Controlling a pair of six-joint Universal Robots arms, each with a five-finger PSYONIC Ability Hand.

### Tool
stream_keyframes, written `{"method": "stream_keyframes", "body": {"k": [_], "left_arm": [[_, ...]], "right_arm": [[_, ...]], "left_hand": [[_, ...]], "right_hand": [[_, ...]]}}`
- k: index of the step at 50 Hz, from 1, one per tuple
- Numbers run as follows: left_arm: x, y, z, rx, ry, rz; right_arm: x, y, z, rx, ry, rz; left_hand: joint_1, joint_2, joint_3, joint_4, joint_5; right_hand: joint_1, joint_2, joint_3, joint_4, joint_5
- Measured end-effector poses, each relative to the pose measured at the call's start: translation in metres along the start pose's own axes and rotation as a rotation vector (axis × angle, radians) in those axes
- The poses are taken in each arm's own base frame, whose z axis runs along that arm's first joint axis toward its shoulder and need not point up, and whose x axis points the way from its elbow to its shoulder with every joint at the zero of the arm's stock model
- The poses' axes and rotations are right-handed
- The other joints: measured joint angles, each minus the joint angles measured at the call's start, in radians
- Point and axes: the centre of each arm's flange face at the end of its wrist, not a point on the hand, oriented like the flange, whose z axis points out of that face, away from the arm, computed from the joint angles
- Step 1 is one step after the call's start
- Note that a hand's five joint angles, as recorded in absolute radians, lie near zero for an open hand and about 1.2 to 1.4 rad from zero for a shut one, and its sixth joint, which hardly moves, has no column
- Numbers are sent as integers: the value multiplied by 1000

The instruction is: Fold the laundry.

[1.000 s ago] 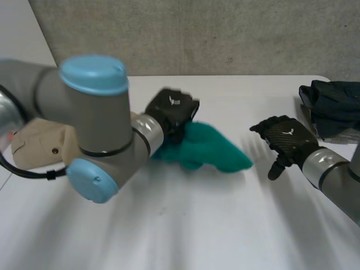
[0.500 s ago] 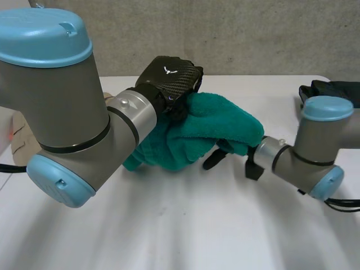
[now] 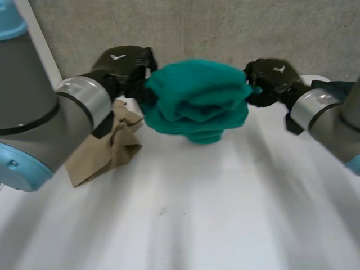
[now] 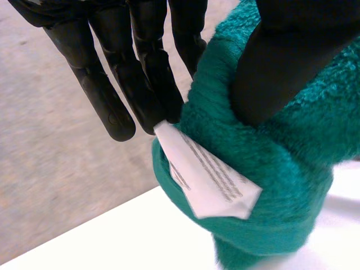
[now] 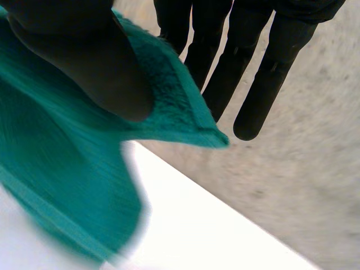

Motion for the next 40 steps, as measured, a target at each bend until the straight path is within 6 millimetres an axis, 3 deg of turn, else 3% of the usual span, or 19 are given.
{"method": "stream_keyframes", "body": {"k": [6,12,19,24,27,30,35,36,40], "left_arm": [[-24,19,1,-67,-59,0],[-29,53,2,-177,-70,-6],[-35,84,8,-258,-81,-1],[-46,90,27,-208,-92,88],[-50,81,45,-124,-96,171],[-53,60,66,17,-109,254],[-58,5,93,344,-160,330],[-59,-10,97,431,-173,334],[-61,-46,100,661,-194,318]], "right_arm": [[2,-22,-28,-97,12,-270],[-2,-24,-45,-222,-27,-340],[-6,-13,-51,-306,-58,-321],[1,14,-38,-372,-43,-324],[10,21,-23,-357,13,-353],[25,11,0,-257,134,-406],[43,-36,29,37,353,-453],[46,-56,33,151,414,-454],[49,-99,32,383,503,-444]], "left_hand": [[0,1,0,0,32],[0,1,0,0,32],[0,1,0,0,32],[0,1,0,0,32],[0,1,0,0,32],[0,1,1,0,32],[0,1,1,0,32],[0,1,1,0,32],[0,2,1,0,32]], "right_hand": [[8,0,0,0,26],[8,0,0,0,27],[8,0,0,0,28],[8,0,0,1,28],[8,0,0,1,28],[8,1,0,1,28],[8,1,0,1,28],[8,1,0,1,28],[8,1,0,1,28]]}}
